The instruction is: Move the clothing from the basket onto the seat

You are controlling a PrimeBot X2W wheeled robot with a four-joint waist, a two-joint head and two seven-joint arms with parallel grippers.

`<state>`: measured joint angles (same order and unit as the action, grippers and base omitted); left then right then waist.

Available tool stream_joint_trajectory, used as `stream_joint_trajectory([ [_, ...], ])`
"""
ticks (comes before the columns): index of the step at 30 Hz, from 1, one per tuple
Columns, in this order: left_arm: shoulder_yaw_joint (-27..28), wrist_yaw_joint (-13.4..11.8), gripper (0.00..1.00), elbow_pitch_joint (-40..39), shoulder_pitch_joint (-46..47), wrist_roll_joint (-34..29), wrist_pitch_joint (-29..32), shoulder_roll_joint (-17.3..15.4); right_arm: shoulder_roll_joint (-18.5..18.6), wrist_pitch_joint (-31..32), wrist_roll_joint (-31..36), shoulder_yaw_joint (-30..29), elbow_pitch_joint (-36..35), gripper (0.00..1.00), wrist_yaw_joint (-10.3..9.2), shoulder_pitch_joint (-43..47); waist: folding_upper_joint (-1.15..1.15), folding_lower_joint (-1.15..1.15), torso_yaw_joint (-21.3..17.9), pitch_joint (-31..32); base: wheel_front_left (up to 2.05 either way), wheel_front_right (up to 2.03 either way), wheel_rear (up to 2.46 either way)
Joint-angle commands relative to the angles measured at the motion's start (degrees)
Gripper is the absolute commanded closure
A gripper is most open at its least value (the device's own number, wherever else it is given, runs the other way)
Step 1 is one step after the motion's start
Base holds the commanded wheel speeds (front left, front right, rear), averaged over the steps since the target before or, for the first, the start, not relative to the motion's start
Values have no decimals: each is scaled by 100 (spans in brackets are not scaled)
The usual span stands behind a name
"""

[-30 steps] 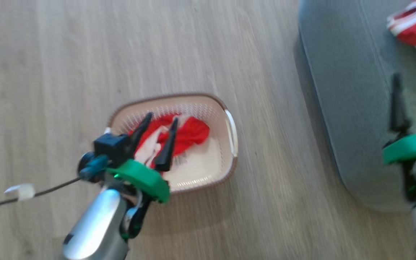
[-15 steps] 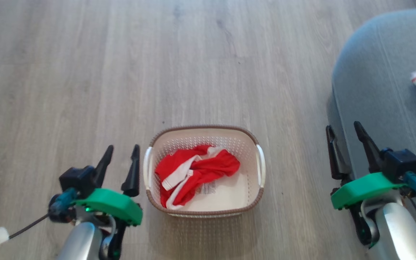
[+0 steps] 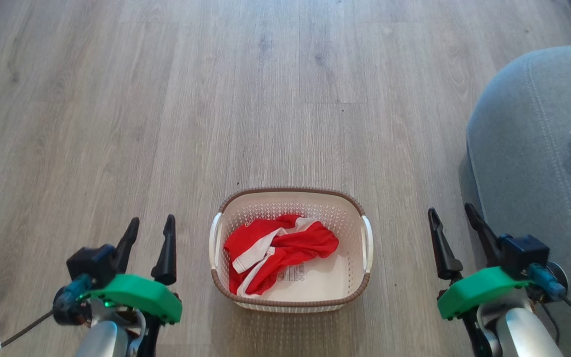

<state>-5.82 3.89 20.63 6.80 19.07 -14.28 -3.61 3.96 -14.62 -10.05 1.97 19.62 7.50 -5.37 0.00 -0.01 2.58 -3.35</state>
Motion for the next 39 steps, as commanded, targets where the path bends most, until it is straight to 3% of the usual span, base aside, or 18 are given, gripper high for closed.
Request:
stream_joint_trajectory([
  [1,243,20,0,-157,145,-54,-72,-10,-16,-38,70,113,-162,0,-1,-143,0,1,-13,0,0,0,0],
  [39,435,194,0,-223,312,-224,-72,72,-101,-38,163,-48,-239,0,-1,-337,0,1,-224,-249,0,0,0],
])
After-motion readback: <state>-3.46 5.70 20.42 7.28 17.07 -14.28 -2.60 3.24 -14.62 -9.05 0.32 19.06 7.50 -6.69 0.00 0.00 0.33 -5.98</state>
